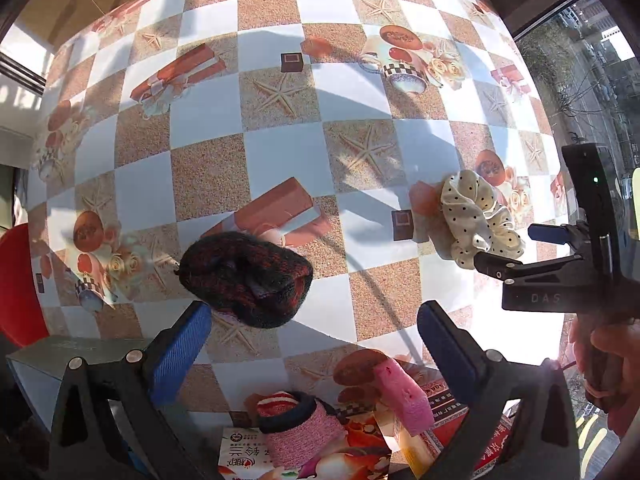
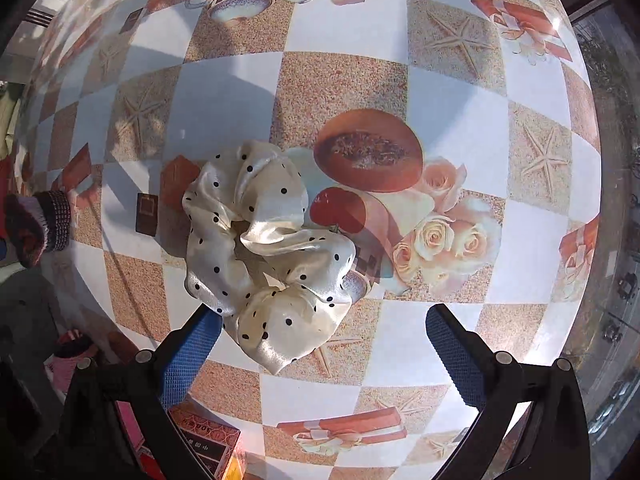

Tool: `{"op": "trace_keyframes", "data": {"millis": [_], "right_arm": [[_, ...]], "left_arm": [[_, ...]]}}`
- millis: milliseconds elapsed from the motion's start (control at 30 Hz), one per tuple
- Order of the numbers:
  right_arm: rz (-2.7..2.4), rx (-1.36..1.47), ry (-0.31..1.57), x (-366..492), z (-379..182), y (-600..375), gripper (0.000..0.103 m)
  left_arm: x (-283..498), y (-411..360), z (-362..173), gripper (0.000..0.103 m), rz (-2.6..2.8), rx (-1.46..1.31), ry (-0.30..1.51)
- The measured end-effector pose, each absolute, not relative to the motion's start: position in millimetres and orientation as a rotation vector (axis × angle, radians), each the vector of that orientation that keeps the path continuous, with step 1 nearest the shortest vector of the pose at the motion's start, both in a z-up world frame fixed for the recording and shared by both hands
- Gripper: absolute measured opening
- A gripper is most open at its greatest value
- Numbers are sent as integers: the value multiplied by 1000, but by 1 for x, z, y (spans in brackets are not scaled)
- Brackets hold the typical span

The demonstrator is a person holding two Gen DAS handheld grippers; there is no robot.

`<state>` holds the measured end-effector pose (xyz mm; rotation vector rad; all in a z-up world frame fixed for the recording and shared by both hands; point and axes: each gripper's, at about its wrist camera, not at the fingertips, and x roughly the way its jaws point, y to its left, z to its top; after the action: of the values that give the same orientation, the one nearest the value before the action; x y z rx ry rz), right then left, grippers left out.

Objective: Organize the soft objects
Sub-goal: 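Grasp the dark striped knit hat with left tool while right tool grasps polka-dot scrunchie, then lift and carry the knit hat and scrunchie over the white box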

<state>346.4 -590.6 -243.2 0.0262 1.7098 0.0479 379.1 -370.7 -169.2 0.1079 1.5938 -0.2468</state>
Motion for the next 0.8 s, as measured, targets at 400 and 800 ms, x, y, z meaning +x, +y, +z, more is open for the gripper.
{"op": "trace_keyframes", "data": {"millis": [400,800], "right_arm": [[83,109,1618,348,-225,-577,103],[48,-109,1598,370,-261,-535,103]], "left_arm": [[368,-331,-193,103,-102,110,1612],[384,-338,-242,85,-3,158,1675]]}}
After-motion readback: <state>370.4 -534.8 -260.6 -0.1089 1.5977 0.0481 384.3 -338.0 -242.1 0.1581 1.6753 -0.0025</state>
